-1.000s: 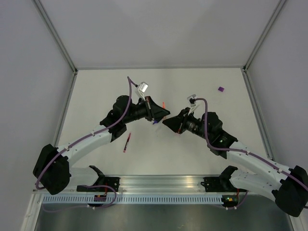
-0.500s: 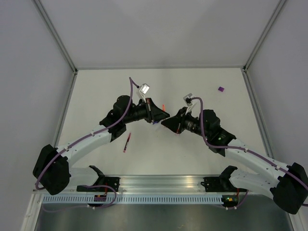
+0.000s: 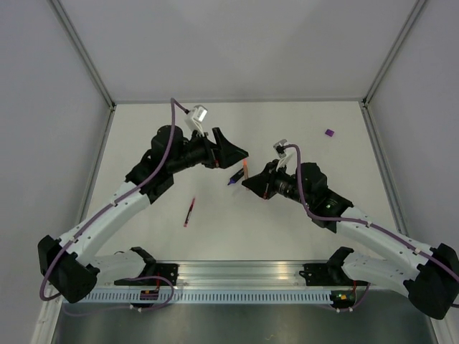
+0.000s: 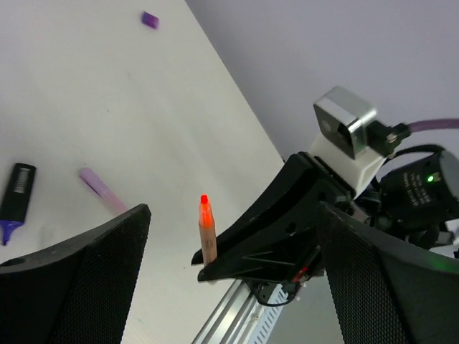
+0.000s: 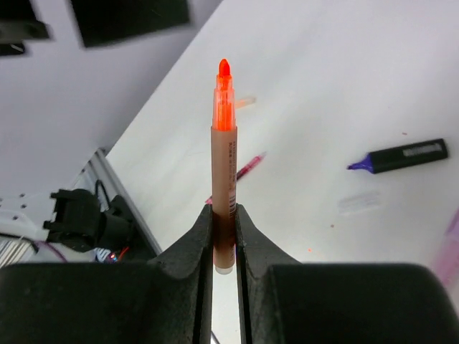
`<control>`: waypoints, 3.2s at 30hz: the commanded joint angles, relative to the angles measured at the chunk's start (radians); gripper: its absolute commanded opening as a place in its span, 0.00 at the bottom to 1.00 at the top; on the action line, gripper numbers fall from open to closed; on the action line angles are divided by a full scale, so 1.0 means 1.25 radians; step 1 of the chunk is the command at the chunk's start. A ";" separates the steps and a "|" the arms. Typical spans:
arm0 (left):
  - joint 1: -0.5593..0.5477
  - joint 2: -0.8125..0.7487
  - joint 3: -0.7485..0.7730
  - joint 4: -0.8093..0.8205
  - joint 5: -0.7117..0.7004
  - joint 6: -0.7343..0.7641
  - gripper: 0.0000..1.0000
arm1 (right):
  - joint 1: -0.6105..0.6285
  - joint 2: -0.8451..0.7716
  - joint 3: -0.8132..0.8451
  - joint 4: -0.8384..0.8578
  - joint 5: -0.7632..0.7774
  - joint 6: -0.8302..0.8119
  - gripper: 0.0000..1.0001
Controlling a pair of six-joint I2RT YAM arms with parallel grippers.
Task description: Insert the pens into the pen caps
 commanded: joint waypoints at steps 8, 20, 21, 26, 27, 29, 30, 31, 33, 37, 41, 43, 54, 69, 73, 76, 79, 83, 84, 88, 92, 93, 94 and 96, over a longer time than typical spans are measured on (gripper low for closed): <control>0.202 -0.013 0.082 -0.321 -0.173 -0.171 1.00 | -0.001 -0.122 -0.050 -0.025 0.264 0.031 0.00; 0.378 0.119 0.044 -0.271 -0.332 -0.215 0.98 | -0.001 -0.157 -0.089 -0.013 0.233 0.016 0.00; 0.376 0.127 0.037 -0.200 -0.295 -0.122 0.99 | -0.001 -0.158 -0.090 -0.015 0.233 0.014 0.00; 0.375 0.207 0.123 -0.203 -0.160 0.375 0.96 | -0.001 -0.162 -0.090 -0.013 0.218 0.013 0.00; 0.376 0.243 0.152 -0.288 -0.176 0.420 0.95 | -0.001 -0.162 -0.090 -0.012 0.216 0.014 0.00; 0.375 0.273 0.214 -0.360 -0.231 0.565 0.90 | -0.001 -0.166 -0.093 -0.012 0.213 0.014 0.00; 0.375 0.286 0.218 -0.386 -0.263 0.610 0.89 | -0.001 -0.168 -0.094 -0.012 0.214 0.014 0.00; 0.375 0.285 0.211 -0.424 -0.313 0.689 0.88 | -0.001 -0.173 -0.100 -0.007 0.216 0.016 0.00; 0.374 0.279 0.174 -0.440 -0.296 0.786 0.88 | -0.001 -0.177 -0.106 -0.001 0.219 0.022 0.00; 0.378 0.289 0.142 -0.516 -0.204 0.911 0.81 | 0.001 -0.183 -0.099 -0.011 0.214 0.020 0.00; 0.375 0.384 0.215 -0.632 -0.130 0.907 0.72 | -0.001 -0.211 -0.107 -0.007 0.215 0.019 0.00; 0.374 0.410 0.236 -0.649 -0.158 0.900 0.69 | -0.001 -0.215 -0.109 -0.007 0.215 0.018 0.00; 0.375 0.490 0.197 -0.601 -0.270 0.917 0.63 | -0.001 -0.215 -0.105 -0.007 0.204 0.019 0.00; 0.375 0.582 0.197 -0.579 -0.350 0.896 0.58 | -0.001 -0.222 -0.103 -0.012 0.204 0.018 0.00; 0.376 0.607 0.207 -0.591 -0.326 0.880 0.51 | -0.001 -0.223 -0.103 -0.012 0.183 0.015 0.00; 0.375 0.625 0.221 -0.612 -0.325 0.872 0.50 | -0.001 -0.224 -0.103 -0.012 0.187 0.014 0.00; 0.375 0.636 0.221 -0.618 -0.331 0.854 0.47 | -0.001 -0.224 -0.101 -0.013 0.186 0.014 0.00; 0.375 0.644 0.221 -0.623 -0.323 0.842 0.31 | -0.001 -0.232 -0.101 -0.016 0.188 0.015 0.00; 0.375 0.645 0.221 -0.625 -0.319 0.841 0.29 | -0.001 -0.234 -0.103 -0.016 0.188 0.015 0.00; 0.375 0.644 0.234 -0.640 -0.282 0.835 0.11 | -0.001 -0.234 -0.104 -0.014 0.189 0.011 0.00; 0.375 0.567 0.246 -0.588 -0.228 0.791 0.02 | -0.001 -0.211 -0.106 0.000 0.182 0.011 0.00; 0.375 0.544 0.253 -0.570 -0.209 0.775 0.02 | 0.001 -0.192 -0.105 0.004 0.175 0.010 0.00; 0.375 0.522 0.261 -0.552 -0.168 0.759 0.02 | -0.001 -0.180 -0.104 0.010 0.168 0.010 0.00; 0.374 0.440 0.264 -0.475 -0.069 0.695 0.02 | -0.001 -0.149 -0.104 0.032 0.137 0.009 0.00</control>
